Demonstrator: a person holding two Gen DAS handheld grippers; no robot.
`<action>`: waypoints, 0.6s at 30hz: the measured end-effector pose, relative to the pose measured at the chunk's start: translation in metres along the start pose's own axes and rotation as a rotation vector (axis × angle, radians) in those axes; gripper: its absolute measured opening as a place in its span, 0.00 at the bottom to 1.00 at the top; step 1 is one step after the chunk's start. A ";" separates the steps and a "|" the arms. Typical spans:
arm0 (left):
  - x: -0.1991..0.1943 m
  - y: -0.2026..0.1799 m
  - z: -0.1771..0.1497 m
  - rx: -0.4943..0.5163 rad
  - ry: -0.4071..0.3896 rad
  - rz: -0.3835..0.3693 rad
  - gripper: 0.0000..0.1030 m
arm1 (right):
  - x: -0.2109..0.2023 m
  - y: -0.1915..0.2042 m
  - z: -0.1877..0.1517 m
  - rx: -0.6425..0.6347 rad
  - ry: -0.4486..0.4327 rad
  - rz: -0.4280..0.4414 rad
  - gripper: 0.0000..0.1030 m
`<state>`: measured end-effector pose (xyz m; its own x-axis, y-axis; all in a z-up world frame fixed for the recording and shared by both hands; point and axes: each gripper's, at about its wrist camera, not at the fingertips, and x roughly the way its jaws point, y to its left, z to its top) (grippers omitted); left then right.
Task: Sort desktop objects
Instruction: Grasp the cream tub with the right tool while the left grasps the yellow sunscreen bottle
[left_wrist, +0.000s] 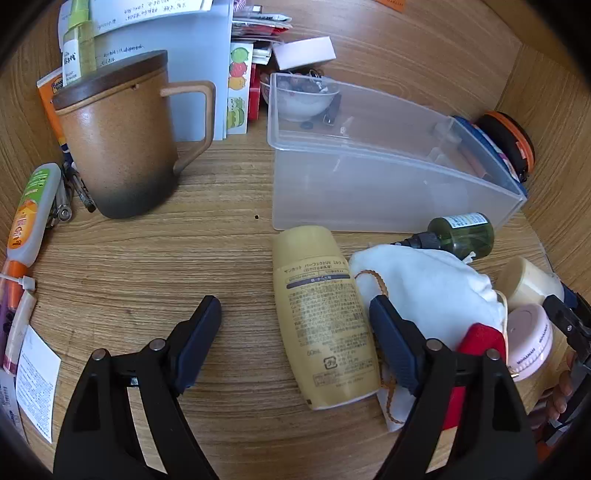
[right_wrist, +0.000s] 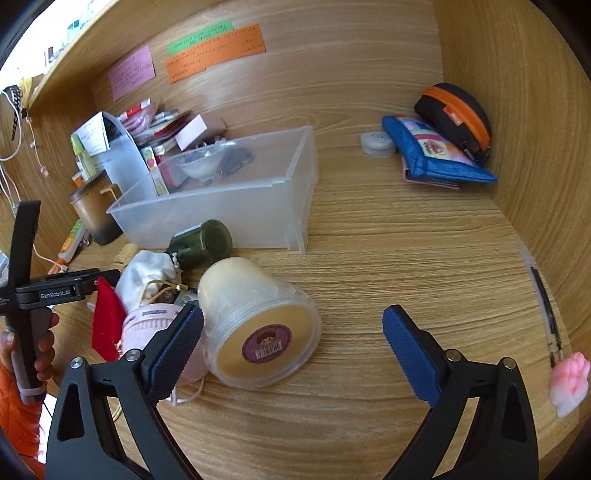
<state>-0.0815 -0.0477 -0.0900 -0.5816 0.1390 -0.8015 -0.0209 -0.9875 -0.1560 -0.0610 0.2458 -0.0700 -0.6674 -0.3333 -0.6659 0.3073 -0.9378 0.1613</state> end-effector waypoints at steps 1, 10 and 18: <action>0.001 0.000 0.000 -0.002 0.002 0.002 0.81 | 0.004 0.000 0.001 0.004 0.009 0.015 0.94; 0.012 -0.005 0.008 0.058 0.030 0.083 0.81 | 0.028 -0.005 0.002 0.041 0.075 0.073 0.94; 0.022 -0.008 0.014 0.111 0.016 0.107 0.79 | 0.040 -0.003 0.005 0.052 0.099 0.096 0.77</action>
<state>-0.1055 -0.0372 -0.0988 -0.5726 0.0327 -0.8192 -0.0494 -0.9988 -0.0053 -0.0920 0.2344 -0.0937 -0.5658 -0.4131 -0.7136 0.3297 -0.9066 0.2635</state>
